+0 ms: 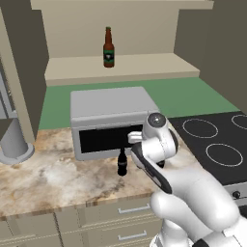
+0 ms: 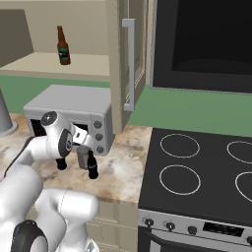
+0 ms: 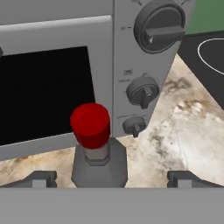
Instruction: Sort all alcoholic drinks to one cabinet, and non-alcoholic drinks to the other.
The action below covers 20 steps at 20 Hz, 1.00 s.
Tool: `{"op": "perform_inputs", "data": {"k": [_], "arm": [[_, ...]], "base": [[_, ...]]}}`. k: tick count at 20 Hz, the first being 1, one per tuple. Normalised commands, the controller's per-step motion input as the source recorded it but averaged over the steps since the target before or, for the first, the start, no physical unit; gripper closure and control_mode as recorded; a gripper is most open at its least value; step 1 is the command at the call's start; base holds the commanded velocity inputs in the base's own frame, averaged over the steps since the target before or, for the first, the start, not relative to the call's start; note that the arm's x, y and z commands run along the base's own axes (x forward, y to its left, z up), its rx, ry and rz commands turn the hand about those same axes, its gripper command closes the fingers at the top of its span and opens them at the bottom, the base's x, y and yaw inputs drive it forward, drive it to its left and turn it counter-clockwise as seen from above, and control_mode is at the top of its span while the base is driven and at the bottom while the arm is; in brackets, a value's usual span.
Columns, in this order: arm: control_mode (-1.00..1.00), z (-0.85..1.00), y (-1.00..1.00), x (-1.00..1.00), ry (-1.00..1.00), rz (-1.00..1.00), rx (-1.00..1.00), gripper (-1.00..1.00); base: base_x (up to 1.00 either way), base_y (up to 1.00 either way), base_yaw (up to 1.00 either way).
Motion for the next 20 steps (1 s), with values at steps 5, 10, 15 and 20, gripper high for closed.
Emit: {"op": "perform_inputs", "data": {"k": [5,10,15,20], "arm": [[-1.00,-0.10,0.00,0.16,0.00,0.00,0.00,-1.00],[-1.00,-0.11,0.00,0.14,0.00,0.01,0.00,-1.00],[-1.00,-0.11,0.00,0.16,0.00,0.01,0.00,-1.00],[-1.00,-0.09,0.00,0.18,0.00,0.02,0.00,-1.00]], "base": [[0.00,0.00,0.00],[0.00,0.00,0.00],[0.00,0.00,0.00],[0.00,0.00,0.00]]}}
